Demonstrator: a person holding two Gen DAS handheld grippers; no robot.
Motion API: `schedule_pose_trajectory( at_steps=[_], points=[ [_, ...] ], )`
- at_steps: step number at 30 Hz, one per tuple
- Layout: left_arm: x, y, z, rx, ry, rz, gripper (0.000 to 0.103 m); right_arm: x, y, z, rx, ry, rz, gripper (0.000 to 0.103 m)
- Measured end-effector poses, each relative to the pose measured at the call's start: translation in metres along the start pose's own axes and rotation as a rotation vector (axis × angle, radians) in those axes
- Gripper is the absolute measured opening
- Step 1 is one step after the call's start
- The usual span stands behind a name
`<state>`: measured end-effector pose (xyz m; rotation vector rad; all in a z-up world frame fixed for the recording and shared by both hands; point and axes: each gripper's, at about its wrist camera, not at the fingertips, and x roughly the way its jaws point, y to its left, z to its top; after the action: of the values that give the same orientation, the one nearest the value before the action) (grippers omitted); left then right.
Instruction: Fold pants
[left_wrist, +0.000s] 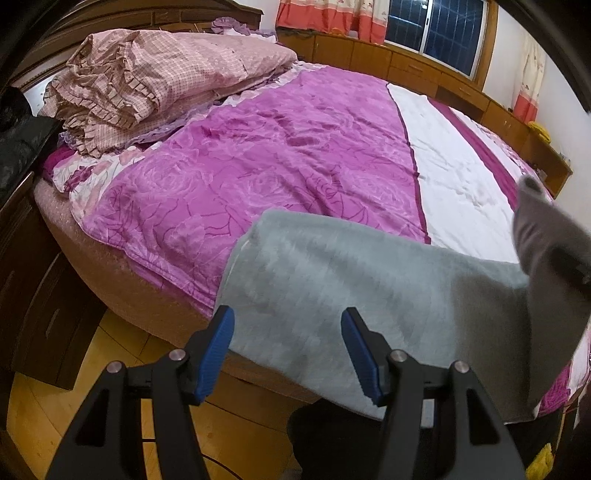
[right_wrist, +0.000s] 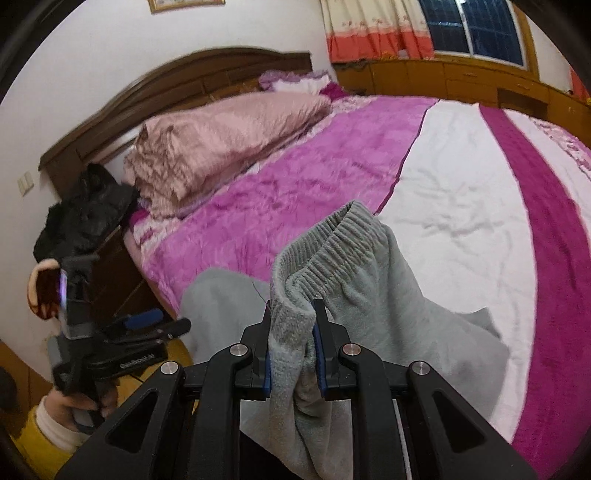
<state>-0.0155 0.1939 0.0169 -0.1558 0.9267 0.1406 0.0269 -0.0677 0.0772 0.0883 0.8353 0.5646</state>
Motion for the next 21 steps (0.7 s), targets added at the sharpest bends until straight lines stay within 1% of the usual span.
schedule_pose_trajectory(
  at_steps=[4, 8, 11, 12, 16, 17, 18, 21],
  points=[
    [0.002, 0.002, -0.001, -0.009, 0.006, -0.011, 0.063, 0.027, 0.000, -0.010, 0.004, 0.062, 0.004, 0.010],
    [0.002, 0.002, -0.002, -0.015, 0.010, -0.036, 0.063, 0.051, 0.002, -0.020, 0.027, 0.116, 0.001, 0.013],
    [0.001, -0.001, -0.002, -0.015, 0.010, -0.052, 0.063, 0.058, 0.002, -0.026, 0.049, 0.137, 0.021, 0.020],
    [0.000, -0.003, -0.003, -0.014, 0.009, -0.059, 0.063, 0.058, 0.003, -0.027, 0.053, 0.140, 0.029, 0.023],
    [-0.004, -0.009, -0.002, -0.010, 0.004, -0.088, 0.063, 0.049, 0.007, -0.030, 0.044, 0.141, 0.068, 0.029],
    [-0.005, -0.012, -0.002, -0.009, 0.003, -0.097, 0.063, 0.044, 0.008, -0.032, 0.041, 0.140, 0.078, 0.032],
    [-0.007, -0.014, -0.002, -0.009, 0.002, -0.111, 0.063, 0.040, 0.008, -0.033, 0.039, 0.138, 0.083, 0.035],
    [-0.011, -0.021, -0.001, -0.011, 0.000, -0.152, 0.063, 0.024, 0.006, -0.036, 0.030, 0.124, 0.079, 0.038]
  ],
)
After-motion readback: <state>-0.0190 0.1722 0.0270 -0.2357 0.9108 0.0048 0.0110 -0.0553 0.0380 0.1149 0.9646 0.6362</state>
